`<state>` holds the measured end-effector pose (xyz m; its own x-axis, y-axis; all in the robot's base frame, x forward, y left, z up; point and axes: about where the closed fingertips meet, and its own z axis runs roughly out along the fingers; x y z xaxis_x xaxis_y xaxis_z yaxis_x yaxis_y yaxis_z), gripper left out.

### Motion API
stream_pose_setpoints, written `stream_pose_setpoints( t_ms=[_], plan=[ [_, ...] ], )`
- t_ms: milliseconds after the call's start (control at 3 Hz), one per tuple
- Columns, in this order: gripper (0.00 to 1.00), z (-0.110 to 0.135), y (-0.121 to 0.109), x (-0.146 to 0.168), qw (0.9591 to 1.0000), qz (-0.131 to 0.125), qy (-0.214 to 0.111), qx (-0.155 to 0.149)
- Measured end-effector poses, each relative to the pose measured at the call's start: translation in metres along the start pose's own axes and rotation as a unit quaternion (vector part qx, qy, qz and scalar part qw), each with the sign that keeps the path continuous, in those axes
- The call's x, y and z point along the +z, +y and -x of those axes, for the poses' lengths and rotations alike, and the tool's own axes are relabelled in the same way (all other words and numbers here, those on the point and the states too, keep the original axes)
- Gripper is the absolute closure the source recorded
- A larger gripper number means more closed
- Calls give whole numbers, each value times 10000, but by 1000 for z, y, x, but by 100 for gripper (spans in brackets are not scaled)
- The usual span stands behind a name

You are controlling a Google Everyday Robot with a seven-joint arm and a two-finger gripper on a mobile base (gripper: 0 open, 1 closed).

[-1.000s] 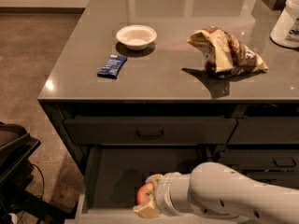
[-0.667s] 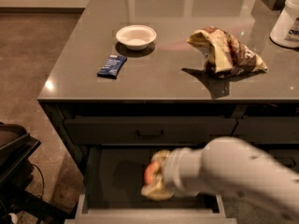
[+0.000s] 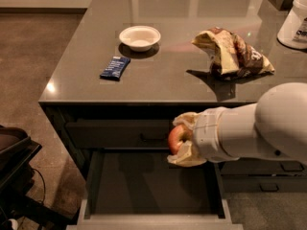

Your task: Pick apple from middle drawer and place on counter

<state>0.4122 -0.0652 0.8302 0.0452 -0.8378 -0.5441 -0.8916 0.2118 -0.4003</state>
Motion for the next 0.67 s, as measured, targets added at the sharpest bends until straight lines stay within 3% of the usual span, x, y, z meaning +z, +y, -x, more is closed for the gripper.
stream_pose_setpoints(
  t_ms=[333,667],
  plan=[
    [100,1,1,1,10000,14,-6,5],
    [100,4,-17,-14,9994,105,5,-325]
  ],
)
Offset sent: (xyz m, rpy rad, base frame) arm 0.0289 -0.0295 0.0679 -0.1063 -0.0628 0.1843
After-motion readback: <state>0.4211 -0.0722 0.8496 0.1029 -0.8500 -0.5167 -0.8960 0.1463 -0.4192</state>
